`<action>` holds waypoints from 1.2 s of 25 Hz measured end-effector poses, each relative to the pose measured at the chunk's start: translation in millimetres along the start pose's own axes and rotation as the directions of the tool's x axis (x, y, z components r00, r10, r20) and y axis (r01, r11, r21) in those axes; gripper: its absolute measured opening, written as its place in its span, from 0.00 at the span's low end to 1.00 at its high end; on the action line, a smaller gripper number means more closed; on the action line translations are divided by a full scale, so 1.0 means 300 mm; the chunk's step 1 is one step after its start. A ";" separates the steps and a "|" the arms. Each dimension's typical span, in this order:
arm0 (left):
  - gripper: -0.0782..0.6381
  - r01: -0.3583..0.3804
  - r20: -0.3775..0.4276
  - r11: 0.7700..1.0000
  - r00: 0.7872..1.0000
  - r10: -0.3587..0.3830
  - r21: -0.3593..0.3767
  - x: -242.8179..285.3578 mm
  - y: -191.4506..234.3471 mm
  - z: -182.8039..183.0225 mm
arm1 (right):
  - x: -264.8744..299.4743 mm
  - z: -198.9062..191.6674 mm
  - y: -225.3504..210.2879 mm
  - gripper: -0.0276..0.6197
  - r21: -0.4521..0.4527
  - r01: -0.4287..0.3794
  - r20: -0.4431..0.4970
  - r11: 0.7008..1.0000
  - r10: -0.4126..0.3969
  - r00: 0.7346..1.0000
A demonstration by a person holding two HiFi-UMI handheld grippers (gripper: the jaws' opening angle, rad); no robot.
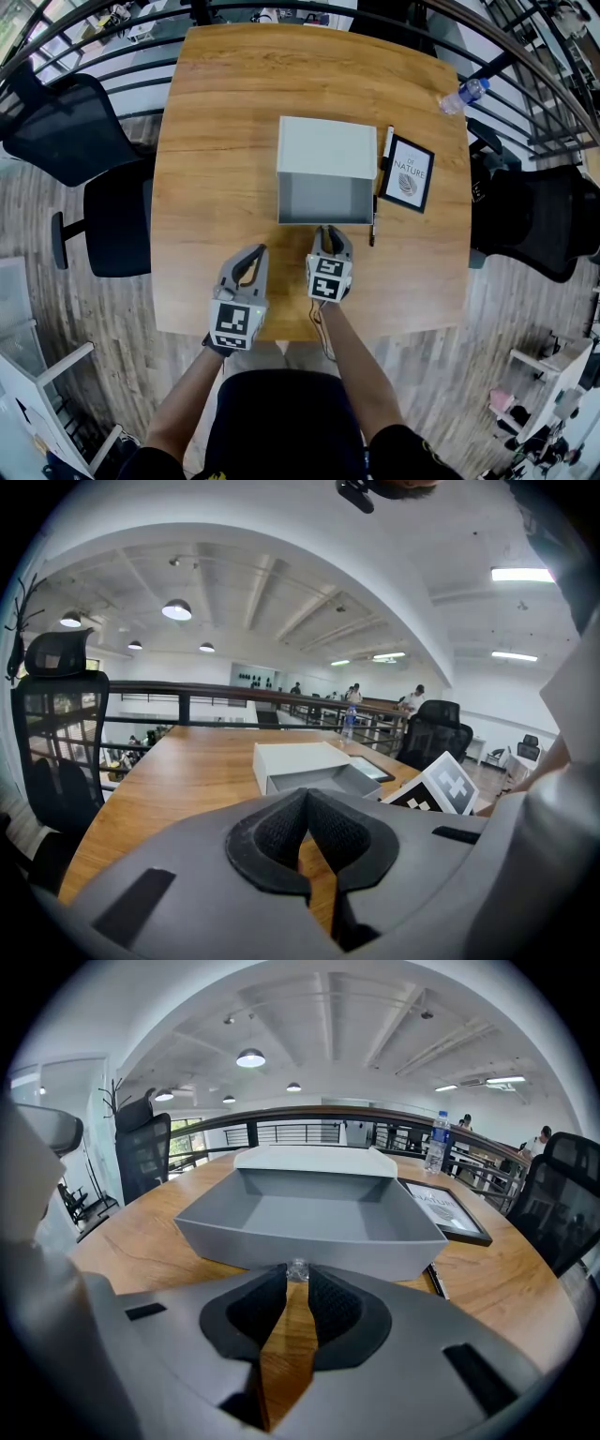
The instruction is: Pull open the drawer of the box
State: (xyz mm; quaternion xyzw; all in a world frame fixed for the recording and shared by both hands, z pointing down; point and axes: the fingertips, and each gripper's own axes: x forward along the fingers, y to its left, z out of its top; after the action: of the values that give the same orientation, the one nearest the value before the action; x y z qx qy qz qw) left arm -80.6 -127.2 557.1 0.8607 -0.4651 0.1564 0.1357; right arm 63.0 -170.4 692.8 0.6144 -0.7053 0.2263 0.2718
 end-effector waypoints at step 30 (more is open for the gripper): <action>0.12 0.049 0.032 0.994 0.998 -0.052 0.098 -0.185 -0.103 0.200 | -0.353 0.016 -0.017 0.04 -0.044 -0.054 0.013 0.998 0.055 0.998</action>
State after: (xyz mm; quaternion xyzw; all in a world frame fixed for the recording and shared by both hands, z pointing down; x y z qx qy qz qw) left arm -74.8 -91.5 477.6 0.8803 -0.4373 0.1607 0.0895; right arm 77.8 -95.5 619.2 0.5905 -0.7285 0.2137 0.2737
